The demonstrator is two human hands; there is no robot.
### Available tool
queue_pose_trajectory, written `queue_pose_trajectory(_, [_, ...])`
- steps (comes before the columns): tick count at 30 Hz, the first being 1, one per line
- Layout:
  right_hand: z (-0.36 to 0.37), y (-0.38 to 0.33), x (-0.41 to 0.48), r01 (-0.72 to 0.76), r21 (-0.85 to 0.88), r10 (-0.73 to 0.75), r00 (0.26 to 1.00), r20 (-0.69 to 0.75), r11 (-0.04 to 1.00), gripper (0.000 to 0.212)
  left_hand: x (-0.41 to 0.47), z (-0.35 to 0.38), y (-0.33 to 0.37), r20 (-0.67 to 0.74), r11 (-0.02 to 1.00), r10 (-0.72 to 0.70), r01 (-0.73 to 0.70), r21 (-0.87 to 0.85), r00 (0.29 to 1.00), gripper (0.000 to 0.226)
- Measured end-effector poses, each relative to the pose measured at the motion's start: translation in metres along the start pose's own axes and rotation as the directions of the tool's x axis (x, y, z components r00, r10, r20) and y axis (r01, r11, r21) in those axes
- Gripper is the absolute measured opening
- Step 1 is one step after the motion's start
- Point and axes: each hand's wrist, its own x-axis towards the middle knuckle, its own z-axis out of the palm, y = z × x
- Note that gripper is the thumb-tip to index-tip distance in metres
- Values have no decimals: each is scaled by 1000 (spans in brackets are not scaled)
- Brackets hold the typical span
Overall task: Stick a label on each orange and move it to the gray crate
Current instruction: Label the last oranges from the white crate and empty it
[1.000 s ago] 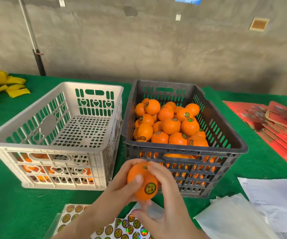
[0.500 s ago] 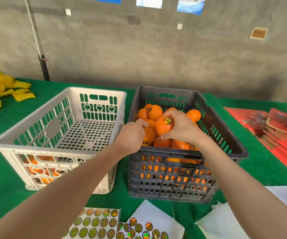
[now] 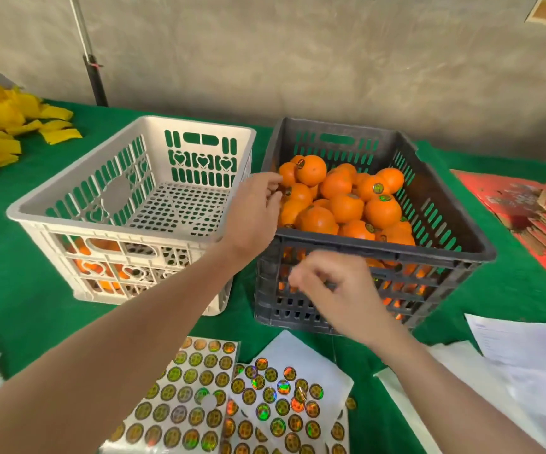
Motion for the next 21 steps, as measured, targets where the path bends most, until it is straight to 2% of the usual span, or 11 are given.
queue_pose_trajectory(1, [16, 9, -19, -132, -76, 146, 968, 205, 988, 35, -8, -1, 0, -81, 1000, 7, -9, -19, 997, 27])
queue_pose_trajectory(2, [32, 26, -36, -243, -239, 321, 866, 383, 940, 33, -20, -3, -1, -149, 999, 22, -27, -37, 989, 25])
queue_pose_trajectory(3, [44, 45, -50, -321, -423, 508, 724, 467, 847, 29, -35, -3, -5, -190, 998, 32, -43, -53, 981, 23])
queue_pose_trajectory(4, [53, 62, -61, -376, -575, 664, 601, 445, 726, 30, -54, -4, -11, -196, 997, 20, -35, -73, 980, 20])
queue_pose_trajectory(5, [58, 74, -70, -411, -665, 760, 520, 391, 623, 39, -75, -3, -18, -166, 996, -24, 8, -92, 986, 18])
queue_pose_trajectory(7, [64, 92, -79, -482, -697, 830, 462, 314, 532, 56, -117, 0, -35, -39, 983, -172, 169, -72, 984, 17])
queue_pose_trajectory(9, [68, 101, -83, -551, -645, 834, 475, 280, 530, 55, -147, 8, -55, 140, 934, -358, 356, 42, 923, 28])
queue_pose_trajectory(11, [68, 103, -82, -639, -538, 832, 478, 282, 550, 45, -163, 16, -68, 322, 847, -530, 503, 171, 784, 40])
queue_pose_trajectory(15, [58, 98, -81, -717, -201, 738, 599, 311, 667, 34, -165, 24, -72, 508, 758, -625, 616, 213, 593, 62])
queue_pose_trajectory(19, [41, 85, -82, -712, 30, 675, 677, 294, 701, 24, -154, 30, -66, 628, 702, -633, 678, 219, 453, 15])
queue_pose_trajectory(21, [39, 81, -88, -639, 11, 623, 752, 216, 769, 22, -150, 31, -63, 653, 625, -659, 755, 198, 374, 8])
